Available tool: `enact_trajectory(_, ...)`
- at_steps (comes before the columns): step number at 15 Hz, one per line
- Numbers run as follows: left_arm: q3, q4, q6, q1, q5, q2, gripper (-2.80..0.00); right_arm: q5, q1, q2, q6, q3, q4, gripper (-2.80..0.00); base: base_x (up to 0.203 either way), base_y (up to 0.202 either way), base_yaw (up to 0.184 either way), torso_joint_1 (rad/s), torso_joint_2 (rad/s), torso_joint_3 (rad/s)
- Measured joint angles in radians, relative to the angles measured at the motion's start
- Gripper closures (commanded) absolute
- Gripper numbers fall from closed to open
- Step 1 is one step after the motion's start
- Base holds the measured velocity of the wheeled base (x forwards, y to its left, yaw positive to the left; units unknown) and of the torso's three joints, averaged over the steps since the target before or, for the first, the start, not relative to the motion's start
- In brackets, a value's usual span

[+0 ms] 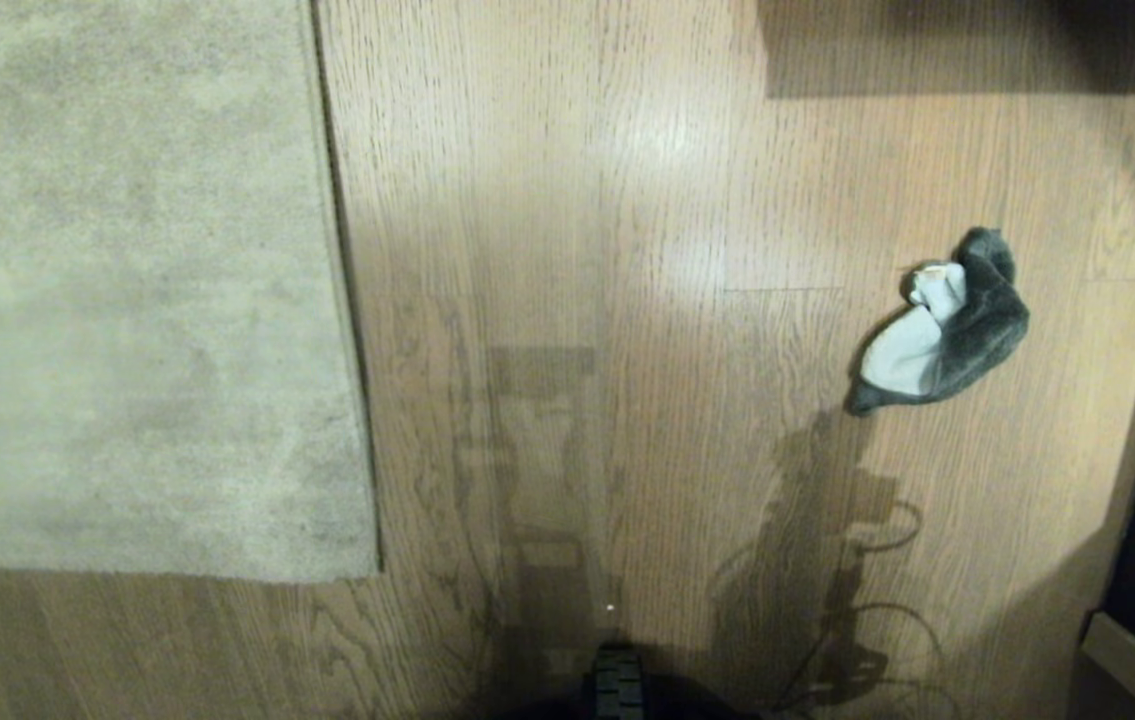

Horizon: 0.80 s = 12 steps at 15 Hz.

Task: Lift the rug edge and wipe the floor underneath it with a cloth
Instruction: Pick up the rag

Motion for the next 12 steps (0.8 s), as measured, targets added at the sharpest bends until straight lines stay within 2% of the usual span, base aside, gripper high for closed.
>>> enact_trajectory(2,0.000,0.000,0.000,0.000,0.000,0.000,0.00,0.000,0.000,0.000,-0.019,0.000,0.002,0.00,0.000,0.000,0.000,0.000,0.00,0.000)
enact_trajectory(7,0.000,0.000,-0.001,0.000,0.000,0.000,0.00,0.065,0.000,0.010,-0.165,0.000,0.009,0.00,0.000,0.000,0.000,0.000,0.00,0.000)
enact_trajectory(12,0.000,0.000,0.000,0.000,0.000,0.000,0.00,0.068,0.010,0.140,-0.173,0.000,-0.001,0.00,0.000,0.000,0.000,0.000,0.00,0.000)
